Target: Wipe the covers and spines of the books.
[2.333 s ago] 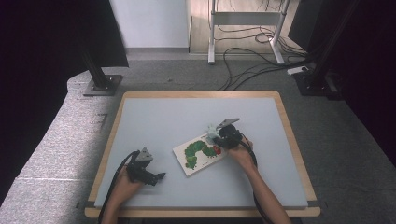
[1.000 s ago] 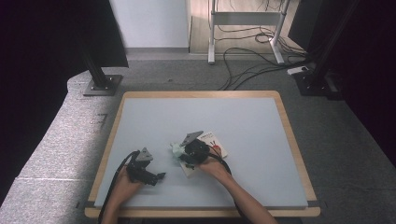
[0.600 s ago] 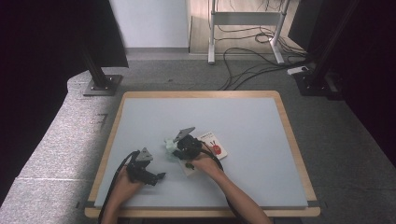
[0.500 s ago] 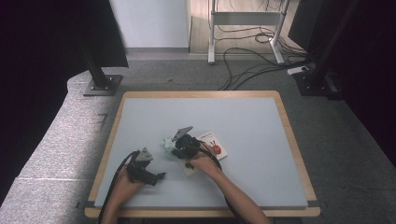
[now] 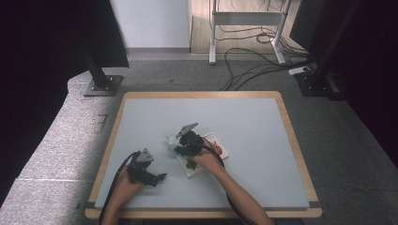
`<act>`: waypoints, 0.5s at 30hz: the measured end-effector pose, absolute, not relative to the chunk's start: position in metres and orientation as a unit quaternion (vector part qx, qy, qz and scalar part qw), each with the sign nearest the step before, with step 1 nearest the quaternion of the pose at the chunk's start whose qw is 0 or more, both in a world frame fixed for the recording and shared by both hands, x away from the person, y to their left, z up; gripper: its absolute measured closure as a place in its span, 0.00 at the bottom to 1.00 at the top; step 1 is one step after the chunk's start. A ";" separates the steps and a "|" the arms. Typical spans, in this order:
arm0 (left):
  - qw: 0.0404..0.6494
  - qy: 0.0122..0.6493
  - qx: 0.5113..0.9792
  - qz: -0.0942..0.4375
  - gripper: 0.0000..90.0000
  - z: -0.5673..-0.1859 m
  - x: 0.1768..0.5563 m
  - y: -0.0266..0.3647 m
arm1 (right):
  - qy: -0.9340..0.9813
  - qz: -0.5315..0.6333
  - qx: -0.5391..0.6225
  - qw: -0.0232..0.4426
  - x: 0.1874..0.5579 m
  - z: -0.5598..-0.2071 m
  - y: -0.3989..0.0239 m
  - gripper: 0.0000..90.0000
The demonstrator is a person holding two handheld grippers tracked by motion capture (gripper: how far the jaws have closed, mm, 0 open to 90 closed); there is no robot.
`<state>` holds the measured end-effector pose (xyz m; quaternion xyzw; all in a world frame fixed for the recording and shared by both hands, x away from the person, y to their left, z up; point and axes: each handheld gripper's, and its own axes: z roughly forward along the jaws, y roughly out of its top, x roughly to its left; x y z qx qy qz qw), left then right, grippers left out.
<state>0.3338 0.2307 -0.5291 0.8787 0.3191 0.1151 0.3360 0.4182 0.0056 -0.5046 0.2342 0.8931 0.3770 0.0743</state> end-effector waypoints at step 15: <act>0.335 0.318 0.879 0.115 0.00 -0.529 0.334 0.231 | 0.868 0.369 0.316 0.102 0.448 -0.508 -0.064 0.81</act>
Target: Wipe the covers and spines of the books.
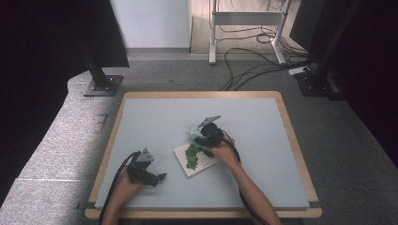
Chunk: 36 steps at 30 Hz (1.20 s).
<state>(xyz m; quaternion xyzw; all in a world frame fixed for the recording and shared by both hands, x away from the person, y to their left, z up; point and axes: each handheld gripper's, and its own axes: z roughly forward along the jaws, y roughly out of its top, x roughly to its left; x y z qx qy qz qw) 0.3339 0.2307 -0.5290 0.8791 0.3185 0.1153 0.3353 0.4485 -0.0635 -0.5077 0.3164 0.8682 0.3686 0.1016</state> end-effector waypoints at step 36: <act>0.334 0.317 0.880 0.115 0.00 -0.529 0.334 0.231 | 0.845 0.371 0.349 0.159 0.444 -0.480 -0.122 0.80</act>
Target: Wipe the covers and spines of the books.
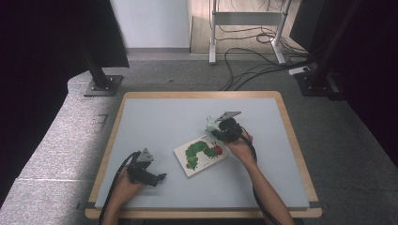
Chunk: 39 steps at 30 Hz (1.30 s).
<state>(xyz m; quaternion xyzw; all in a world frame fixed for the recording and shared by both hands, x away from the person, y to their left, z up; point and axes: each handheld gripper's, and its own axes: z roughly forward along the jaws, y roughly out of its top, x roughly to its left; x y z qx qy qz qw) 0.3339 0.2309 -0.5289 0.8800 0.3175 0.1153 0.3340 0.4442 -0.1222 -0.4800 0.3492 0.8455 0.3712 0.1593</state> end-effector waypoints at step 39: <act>0.335 0.318 0.880 0.116 0.00 -0.529 0.334 0.231 | 0.797 0.370 0.429 0.211 0.351 -0.474 -0.283 0.79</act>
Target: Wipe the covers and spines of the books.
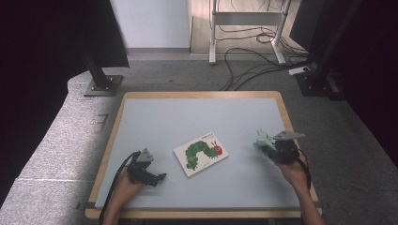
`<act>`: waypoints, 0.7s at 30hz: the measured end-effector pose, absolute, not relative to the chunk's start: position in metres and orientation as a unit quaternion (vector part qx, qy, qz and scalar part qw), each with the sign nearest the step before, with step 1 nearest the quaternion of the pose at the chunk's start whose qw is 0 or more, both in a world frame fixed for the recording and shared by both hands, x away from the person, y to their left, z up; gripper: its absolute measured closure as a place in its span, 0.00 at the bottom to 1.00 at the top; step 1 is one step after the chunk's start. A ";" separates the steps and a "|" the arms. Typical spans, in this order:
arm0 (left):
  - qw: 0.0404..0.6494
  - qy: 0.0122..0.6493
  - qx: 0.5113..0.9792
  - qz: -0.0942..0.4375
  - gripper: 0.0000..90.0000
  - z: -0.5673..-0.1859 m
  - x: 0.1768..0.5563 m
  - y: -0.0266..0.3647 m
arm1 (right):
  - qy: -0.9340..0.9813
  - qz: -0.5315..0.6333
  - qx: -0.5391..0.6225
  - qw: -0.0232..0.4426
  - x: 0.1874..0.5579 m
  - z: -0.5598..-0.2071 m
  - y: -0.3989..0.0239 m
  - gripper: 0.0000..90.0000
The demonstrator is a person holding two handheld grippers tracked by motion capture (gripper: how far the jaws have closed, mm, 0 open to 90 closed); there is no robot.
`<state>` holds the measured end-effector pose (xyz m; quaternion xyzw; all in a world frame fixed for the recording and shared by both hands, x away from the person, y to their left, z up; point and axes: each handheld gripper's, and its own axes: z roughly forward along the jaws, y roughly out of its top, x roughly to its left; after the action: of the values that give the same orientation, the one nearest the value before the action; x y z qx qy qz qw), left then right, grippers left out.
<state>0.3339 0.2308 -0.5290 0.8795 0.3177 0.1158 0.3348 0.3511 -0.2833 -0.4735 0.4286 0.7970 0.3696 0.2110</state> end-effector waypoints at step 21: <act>0.335 0.318 0.879 0.116 0.00 -0.529 0.334 0.231 | 0.803 0.350 0.447 0.182 0.329 -0.525 -0.298 0.75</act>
<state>0.3337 0.2307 -0.5290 0.8792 0.3183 0.1164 0.3348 0.3287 -0.2978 -0.5247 0.4468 0.8027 0.3503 0.1824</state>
